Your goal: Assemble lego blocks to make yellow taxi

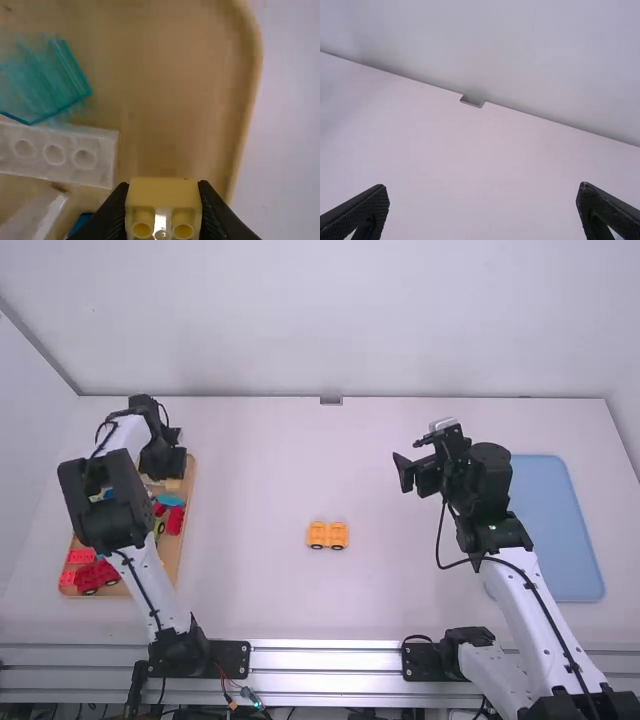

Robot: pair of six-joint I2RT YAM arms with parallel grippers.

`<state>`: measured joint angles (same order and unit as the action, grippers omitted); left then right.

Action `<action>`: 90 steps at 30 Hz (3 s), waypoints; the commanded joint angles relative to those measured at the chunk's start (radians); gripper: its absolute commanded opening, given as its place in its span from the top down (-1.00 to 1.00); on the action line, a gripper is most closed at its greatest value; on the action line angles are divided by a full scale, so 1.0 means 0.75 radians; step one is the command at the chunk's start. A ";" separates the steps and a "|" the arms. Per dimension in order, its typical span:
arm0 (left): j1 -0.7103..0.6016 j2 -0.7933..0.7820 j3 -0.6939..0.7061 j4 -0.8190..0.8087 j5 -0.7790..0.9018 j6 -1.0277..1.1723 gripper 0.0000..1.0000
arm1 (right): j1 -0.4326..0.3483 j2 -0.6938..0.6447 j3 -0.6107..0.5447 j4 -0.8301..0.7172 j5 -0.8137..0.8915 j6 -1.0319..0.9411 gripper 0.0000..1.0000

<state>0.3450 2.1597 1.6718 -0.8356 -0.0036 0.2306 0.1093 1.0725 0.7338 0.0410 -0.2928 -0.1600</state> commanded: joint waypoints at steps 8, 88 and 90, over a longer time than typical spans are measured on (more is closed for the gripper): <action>-0.082 -0.133 0.032 -0.064 0.132 0.014 0.97 | 0.003 -0.001 0.052 -0.006 -0.008 0.009 -0.97; -0.365 -0.440 -1.213 0.778 1.437 1.671 -0.99 | 0.010 0.210 -0.100 -0.131 -0.928 -0.748 -0.97; -0.357 -0.403 -1.207 0.781 1.457 1.682 -0.98 | 0.033 0.322 -0.139 -0.084 -0.996 -0.860 -0.98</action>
<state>0.0689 1.8141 0.7803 -0.2436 1.0458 1.5112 0.1162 1.2304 0.6754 -0.0315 -0.8684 -0.6460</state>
